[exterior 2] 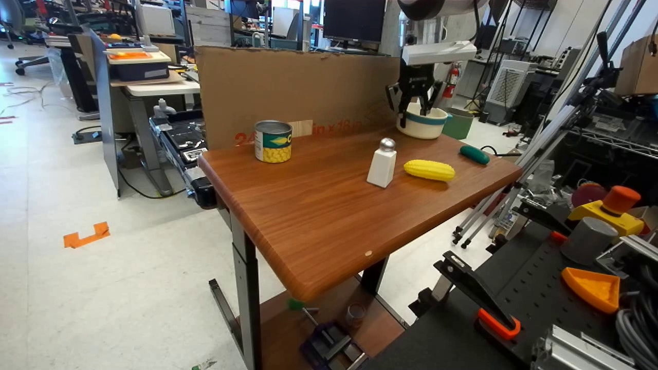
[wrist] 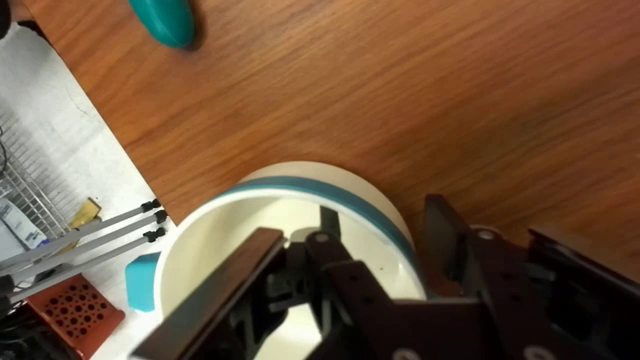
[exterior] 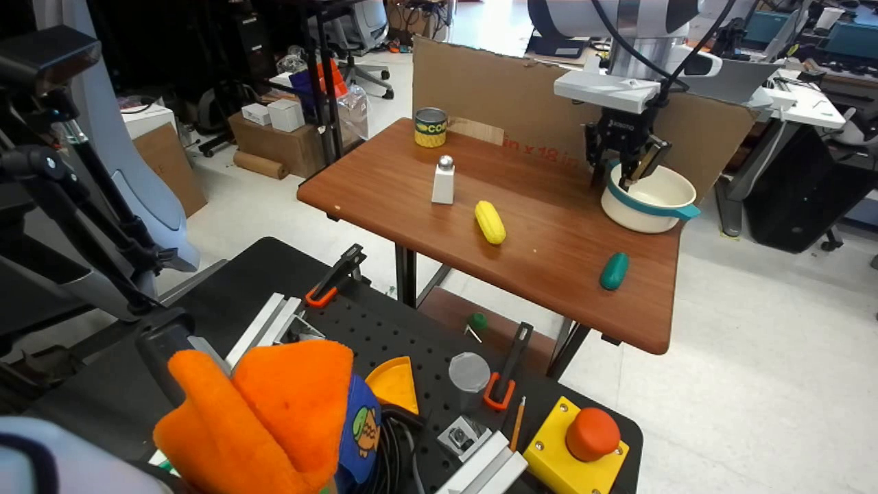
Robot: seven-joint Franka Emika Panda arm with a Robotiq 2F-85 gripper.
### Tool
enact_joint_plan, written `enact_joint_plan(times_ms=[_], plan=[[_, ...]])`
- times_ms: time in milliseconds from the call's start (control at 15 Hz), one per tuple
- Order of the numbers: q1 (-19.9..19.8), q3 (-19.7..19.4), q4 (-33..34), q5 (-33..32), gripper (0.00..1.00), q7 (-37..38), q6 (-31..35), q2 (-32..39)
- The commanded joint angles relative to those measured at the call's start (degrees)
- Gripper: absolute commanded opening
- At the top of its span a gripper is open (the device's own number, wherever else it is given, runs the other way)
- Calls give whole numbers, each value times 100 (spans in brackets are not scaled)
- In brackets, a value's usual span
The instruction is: Move the pot to the left
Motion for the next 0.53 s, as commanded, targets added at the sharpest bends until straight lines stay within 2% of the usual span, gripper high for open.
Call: enact_joint_plan(times_ms=[0,267,467], plan=[[36,-1,455,228,25,-76,-487,196],[79,5,540,255,2,-117,-882,118],[117,41,410,243,4,-199,-945,-22]])
